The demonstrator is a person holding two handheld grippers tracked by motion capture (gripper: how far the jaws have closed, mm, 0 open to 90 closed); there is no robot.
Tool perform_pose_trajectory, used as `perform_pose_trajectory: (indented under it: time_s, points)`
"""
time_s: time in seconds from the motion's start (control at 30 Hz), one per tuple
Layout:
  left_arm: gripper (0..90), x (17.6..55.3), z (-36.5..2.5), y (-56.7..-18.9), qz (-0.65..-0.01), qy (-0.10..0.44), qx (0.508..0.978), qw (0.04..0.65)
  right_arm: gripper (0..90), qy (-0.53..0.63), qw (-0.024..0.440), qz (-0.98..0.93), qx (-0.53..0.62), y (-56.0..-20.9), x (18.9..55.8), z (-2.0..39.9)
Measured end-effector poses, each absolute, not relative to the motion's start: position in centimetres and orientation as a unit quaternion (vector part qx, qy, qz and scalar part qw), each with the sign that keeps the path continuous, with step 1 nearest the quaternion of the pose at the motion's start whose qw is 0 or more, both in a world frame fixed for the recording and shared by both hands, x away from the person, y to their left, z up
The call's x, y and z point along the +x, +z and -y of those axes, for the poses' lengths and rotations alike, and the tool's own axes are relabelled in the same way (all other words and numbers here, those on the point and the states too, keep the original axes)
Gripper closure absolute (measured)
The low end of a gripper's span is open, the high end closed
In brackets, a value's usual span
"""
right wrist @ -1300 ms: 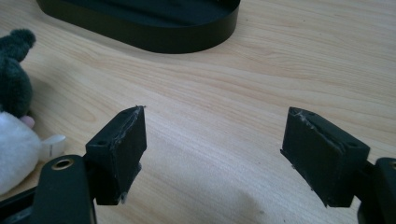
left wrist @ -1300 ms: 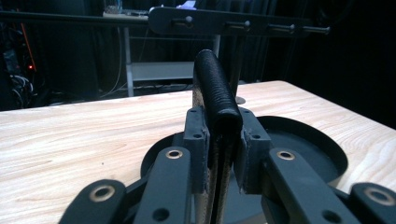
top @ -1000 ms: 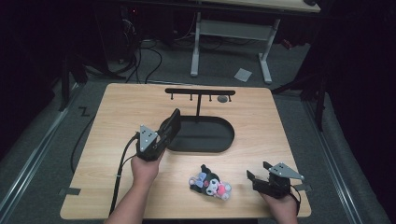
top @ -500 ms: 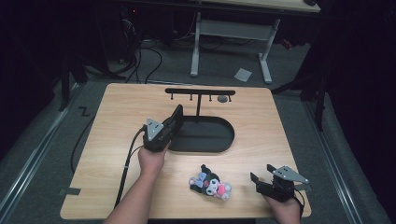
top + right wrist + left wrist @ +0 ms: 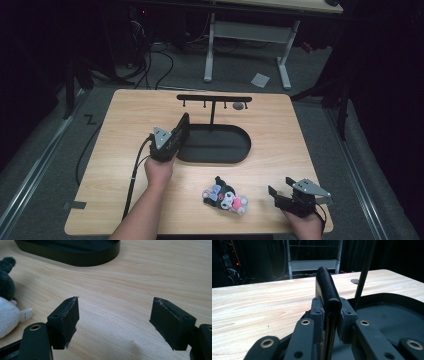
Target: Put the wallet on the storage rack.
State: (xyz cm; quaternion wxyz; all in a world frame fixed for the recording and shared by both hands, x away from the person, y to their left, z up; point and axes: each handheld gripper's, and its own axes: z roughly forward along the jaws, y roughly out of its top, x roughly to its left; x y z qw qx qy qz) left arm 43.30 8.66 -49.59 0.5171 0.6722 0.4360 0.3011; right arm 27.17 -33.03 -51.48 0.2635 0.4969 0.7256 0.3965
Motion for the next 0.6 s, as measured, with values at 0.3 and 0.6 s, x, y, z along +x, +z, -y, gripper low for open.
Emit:
perform_pose_trajectory:
  time_s: [0.3,0.6]
  points:
    - [70.6,42.5,-9.5,-49.4,-0.441,0.299,0.673,0.512,23.3,0.396,0.262,-0.73,0.492,-51.6,27.3,32.8]
    - [74.6,41.1,-10.5,-48.6,-0.447,0.29,0.65,0.541,23.4,0.392,0.262,-0.733,0.49,-51.6,27.3,32.6]
